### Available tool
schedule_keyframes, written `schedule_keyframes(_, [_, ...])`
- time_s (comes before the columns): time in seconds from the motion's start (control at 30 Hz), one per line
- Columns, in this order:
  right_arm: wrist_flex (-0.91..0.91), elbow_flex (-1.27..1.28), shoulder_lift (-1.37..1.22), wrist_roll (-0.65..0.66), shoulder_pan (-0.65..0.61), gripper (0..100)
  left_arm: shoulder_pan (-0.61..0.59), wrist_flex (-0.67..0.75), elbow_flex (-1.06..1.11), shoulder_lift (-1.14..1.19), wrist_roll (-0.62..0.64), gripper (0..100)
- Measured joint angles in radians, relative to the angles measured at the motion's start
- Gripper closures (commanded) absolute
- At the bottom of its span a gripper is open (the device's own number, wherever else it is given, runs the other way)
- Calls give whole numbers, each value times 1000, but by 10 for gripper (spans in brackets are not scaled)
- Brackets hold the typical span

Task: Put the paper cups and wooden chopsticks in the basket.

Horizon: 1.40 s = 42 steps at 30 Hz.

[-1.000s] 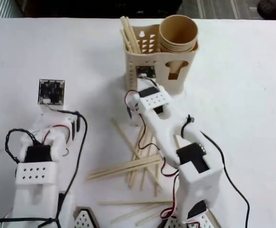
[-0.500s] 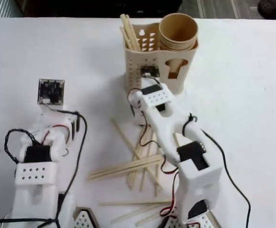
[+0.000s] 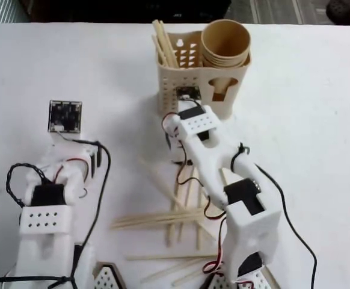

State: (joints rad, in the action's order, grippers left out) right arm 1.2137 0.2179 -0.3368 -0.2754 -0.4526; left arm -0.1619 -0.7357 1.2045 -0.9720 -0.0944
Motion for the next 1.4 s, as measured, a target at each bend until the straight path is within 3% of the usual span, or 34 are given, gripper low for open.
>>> schedule_keyframes(0.33, [221,9,157,201,-2,981,0,0,0,0,0,828])
schedule_keyframes(0.87, [365,6,588,278,-2,981,0,0,8,0,0,828])
schedule_keyframes(1.03, [367,-112,718,278,-2,981,0,0,8,0,0,828])
schedule_keyframes(1.4, [359,-532,738,278,-2,981,0,2,18,0,0,828])
